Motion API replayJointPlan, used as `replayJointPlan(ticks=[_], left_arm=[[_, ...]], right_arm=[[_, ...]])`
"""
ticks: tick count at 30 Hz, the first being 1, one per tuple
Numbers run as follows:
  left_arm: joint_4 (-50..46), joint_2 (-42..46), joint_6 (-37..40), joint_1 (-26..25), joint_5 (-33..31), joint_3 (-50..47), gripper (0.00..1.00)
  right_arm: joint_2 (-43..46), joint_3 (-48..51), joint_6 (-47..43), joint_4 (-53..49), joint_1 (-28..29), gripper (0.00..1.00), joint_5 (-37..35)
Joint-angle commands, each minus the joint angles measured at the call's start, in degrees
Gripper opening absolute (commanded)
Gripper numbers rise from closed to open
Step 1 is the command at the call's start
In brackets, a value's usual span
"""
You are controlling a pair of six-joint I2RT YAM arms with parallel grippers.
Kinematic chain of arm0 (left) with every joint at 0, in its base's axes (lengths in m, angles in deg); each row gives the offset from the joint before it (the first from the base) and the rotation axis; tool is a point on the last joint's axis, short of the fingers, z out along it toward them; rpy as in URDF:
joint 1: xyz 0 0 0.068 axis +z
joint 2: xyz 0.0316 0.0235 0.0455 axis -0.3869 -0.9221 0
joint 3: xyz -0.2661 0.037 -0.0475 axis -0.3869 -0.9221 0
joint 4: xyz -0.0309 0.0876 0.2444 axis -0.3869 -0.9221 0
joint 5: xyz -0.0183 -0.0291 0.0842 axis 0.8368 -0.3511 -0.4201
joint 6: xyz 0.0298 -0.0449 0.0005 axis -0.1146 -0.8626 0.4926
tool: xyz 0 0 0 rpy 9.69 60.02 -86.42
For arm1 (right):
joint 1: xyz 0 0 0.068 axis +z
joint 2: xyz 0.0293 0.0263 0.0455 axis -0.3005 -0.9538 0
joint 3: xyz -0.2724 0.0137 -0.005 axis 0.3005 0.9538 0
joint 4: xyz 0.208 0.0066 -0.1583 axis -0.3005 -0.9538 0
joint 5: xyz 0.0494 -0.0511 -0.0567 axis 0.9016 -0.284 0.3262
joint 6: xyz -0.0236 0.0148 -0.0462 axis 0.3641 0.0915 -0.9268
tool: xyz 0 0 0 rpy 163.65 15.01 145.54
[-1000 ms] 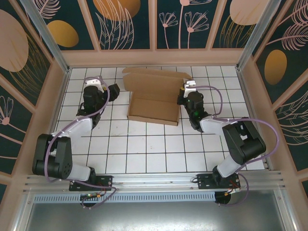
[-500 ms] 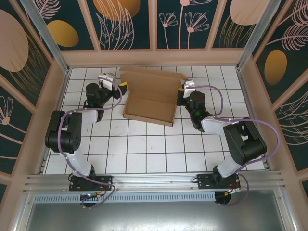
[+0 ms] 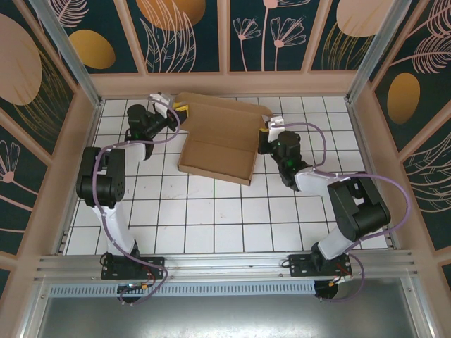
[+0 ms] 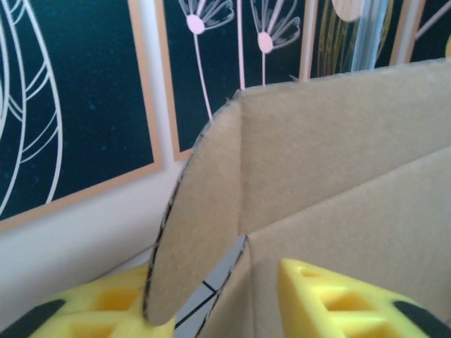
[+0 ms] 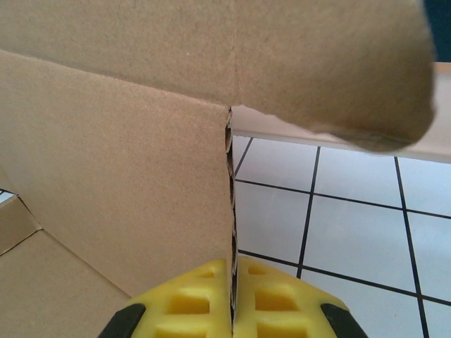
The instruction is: Fold the paper box
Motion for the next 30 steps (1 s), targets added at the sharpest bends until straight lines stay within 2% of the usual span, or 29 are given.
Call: replayJointPlan(ticks=[1, 4, 7, 11, 16, 19, 21, 23, 24, 25, 26, 28, 30], left_arm=[[-1.80, -0.82, 0.23, 0.27, 3.91, 0.06, 0.26], [-0.72, 0.96, -0.86, 0.25, 2.36, -2.38, 0.18], [2.47, 3.03, -2.37, 0.16, 0.45, -6.34, 0.16], [-0.04, 4.83, -4.07, -0.25, 1.08, -7.43, 0.09], [-0.87, 8.82, -6.46, -2.34, -2.45, -11.13, 0.23], [-4.22, 9.84, -6.29, -3.72, -4.10, -11.87, 0.22], [-5.64, 10.32, -5.98, -4.46, -6.01, -12.67, 0.17], [-6.51, 10.77, -8.48, -4.93, -9.37, -13.07, 0.06], [-5.99, 11.11, -10.33, -5.06, -9.71, -13.34, 0.03], [-4.61, 11.64, -12.51, -5.51, -10.50, -14.24, 0.04], [-4.20, 12.33, -13.46, -6.39, -12.34, -14.95, 0.12], [-3.69, 13.87, -13.96, -8.27, -16.35, -16.57, 0.19], [-0.88, 14.84, -17.58, -9.76, -19.96, -18.42, 0.25]], right_arm=[[-1.05, -1.45, -1.46, -2.98, -0.27, 0.05, 1.40], [-1.04, -1.72, -1.27, -3.22, -0.47, 0.04, 1.38], [-0.49, -1.64, -1.25, -3.54, -0.52, 0.04, 1.42], [0.22, -1.64, -0.53, -4.08, -0.54, 0.04, 1.38], [0.09, -1.73, 1.34, -4.40, -0.55, 0.04, 1.38], [-0.30, -1.64, 2.12, -4.38, -0.56, 0.04, 1.39], [-0.51, -1.79, 3.05, -4.40, -0.48, 0.03, 1.38], [-0.49, -1.99, 4.62, -4.40, -0.18, 0.02, 1.38], [-0.37, -1.83, 5.44, -4.04, 0.22, 0.01, 0.89], [-0.26, -1.77, 6.36, -3.59, 0.80, 0.00, -0.16], [-0.32, -1.77, 7.09, -3.20, 1.46, 0.00, -1.15], [-0.23, -2.04, 8.08, -2.68, 2.86, 0.00, -2.80], [-0.43, -2.51, 8.52, -2.36, 4.21, 0.00, -4.17]])
